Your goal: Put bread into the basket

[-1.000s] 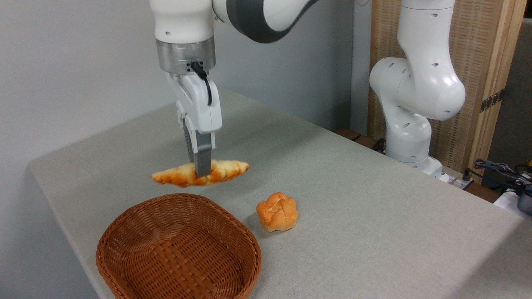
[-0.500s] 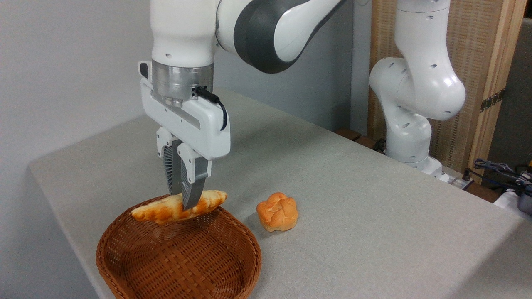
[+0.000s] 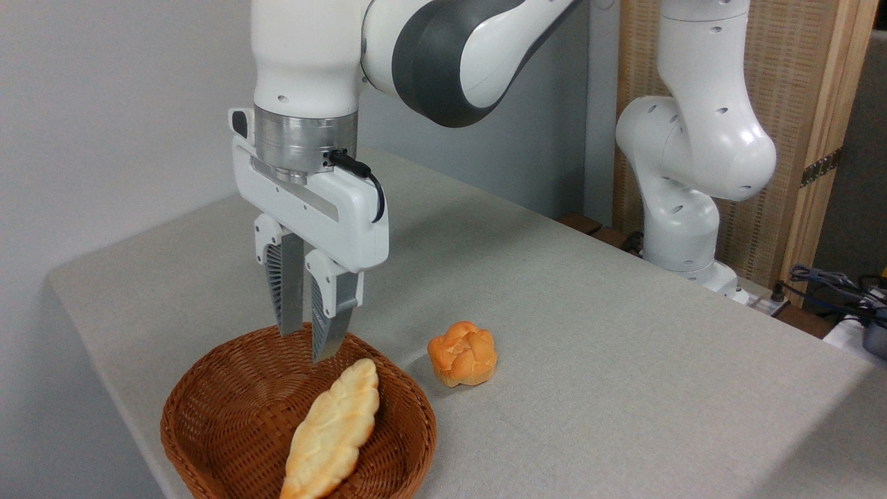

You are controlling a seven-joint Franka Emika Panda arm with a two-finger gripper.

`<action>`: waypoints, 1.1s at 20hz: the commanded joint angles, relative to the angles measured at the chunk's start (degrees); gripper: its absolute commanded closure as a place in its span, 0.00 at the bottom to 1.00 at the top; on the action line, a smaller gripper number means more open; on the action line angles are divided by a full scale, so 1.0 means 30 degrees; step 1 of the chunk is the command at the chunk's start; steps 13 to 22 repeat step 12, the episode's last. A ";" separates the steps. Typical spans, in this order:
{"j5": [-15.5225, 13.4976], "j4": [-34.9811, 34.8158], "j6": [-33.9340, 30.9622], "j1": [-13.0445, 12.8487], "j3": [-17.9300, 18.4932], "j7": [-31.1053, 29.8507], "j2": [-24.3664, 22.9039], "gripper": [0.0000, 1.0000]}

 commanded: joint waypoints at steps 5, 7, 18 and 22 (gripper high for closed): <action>-0.0137 0.1591 -0.3076 -0.0169 0.0137 -0.1258 -0.0805 0.00; -0.0108 0.2121 -0.4487 -0.0169 0.0195 -0.1230 -0.0805 0.00; 0.0654 0.2093 -0.6427 -0.0169 0.0224 -0.1200 -0.0805 0.00; 0.0654 0.2093 -0.6427 -0.0169 0.0224 -0.1200 -0.0805 0.00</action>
